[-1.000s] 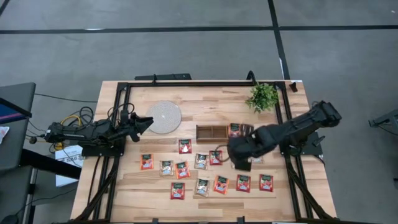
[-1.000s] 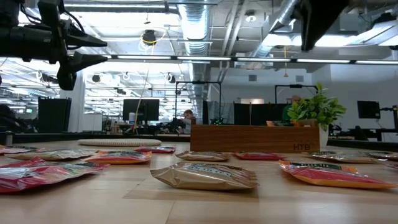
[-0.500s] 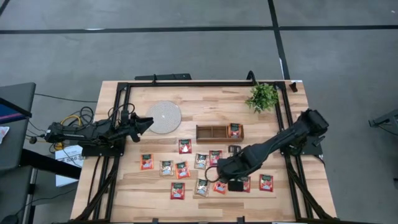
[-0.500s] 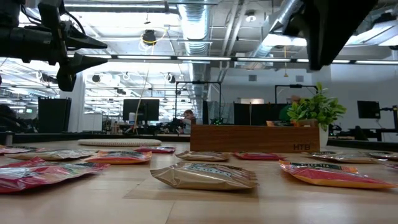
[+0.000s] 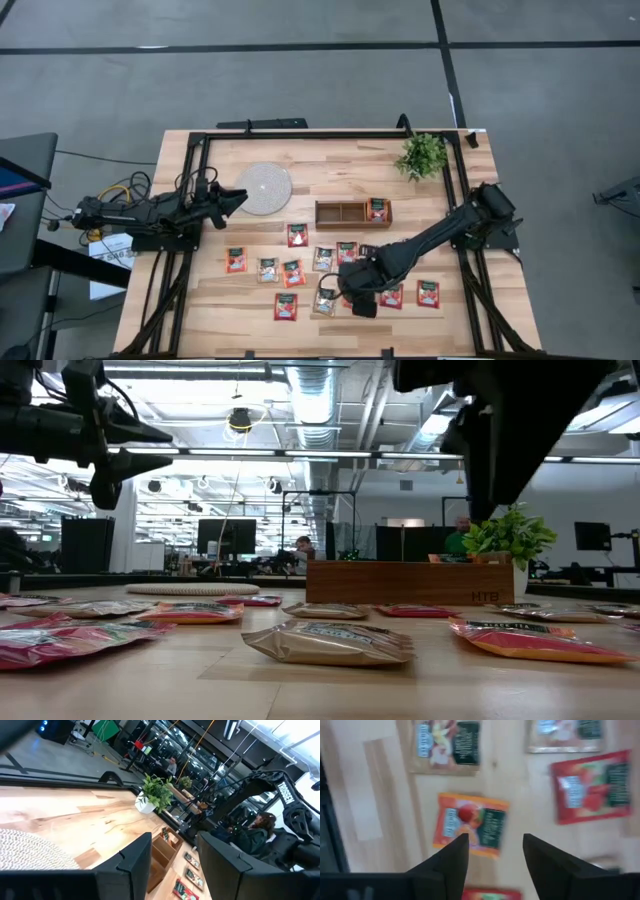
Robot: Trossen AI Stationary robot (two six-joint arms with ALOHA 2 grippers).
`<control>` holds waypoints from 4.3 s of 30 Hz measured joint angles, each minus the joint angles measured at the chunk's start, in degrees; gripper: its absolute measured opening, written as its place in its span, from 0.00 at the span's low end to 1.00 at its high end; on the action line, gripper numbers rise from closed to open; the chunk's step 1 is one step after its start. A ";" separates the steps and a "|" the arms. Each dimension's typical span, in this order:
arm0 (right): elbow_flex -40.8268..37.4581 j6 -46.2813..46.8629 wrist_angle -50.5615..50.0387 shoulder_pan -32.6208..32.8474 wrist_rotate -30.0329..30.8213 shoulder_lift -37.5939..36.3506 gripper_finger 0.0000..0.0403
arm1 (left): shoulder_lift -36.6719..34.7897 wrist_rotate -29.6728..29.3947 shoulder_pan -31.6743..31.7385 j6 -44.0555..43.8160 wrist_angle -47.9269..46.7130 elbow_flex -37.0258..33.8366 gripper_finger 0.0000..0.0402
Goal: Pick & Place Tea
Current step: Put the orange tea bag into the right section of the wooden organizer
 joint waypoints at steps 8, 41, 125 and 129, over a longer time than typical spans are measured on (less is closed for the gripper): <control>-0.09 3.42 -0.10 0.64 -1.40 5.69 0.43 | 0.00 0.00 -0.02 0.00 -0.26 0.00 0.38; -4.57 6.36 2.34 -0.76 0.05 6.93 0.34 | 0.00 0.00 0.00 0.33 -0.48 0.00 0.38; 21.27 -13.84 -41.82 -14.47 18.43 -2.85 0.00 | 0.09 0.09 0.00 0.31 -0.61 0.00 0.38; 15.72 -12.25 -41.71 -14.26 19.38 -6.44 0.00 | 0.09 0.04 0.00 1.43 -0.62 0.00 0.38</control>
